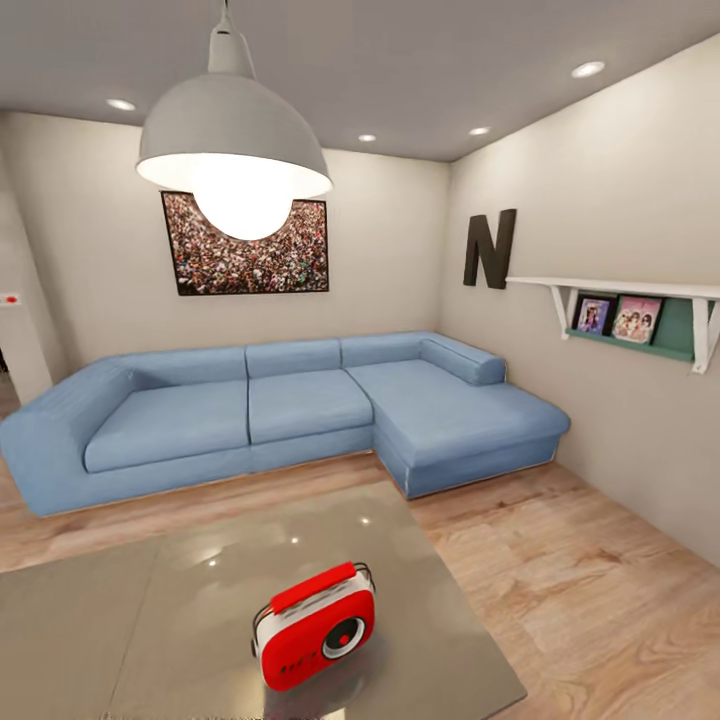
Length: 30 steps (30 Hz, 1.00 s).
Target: Turn on the radio receiver that's on the table in the living room.
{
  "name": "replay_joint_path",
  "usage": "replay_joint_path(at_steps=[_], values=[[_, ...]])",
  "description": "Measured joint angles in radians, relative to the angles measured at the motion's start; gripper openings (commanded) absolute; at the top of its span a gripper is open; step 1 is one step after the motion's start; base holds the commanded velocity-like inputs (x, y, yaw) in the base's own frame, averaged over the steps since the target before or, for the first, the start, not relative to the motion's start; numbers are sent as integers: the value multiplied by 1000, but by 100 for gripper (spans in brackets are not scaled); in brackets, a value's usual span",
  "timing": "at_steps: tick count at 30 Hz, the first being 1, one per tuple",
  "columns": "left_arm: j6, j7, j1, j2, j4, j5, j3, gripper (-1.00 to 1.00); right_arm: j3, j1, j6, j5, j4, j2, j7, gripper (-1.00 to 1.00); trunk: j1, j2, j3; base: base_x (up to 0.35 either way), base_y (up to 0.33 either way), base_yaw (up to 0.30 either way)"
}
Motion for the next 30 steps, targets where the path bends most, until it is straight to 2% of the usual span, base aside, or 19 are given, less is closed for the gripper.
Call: replay_joint_path(at_steps=[30], values=[[0, 0, 0, -3, -1, 0, -1, 100, 2, 0, 0, 2, 0, 0, 0, 100, 0, 0, 0, 0, 0, 271]])
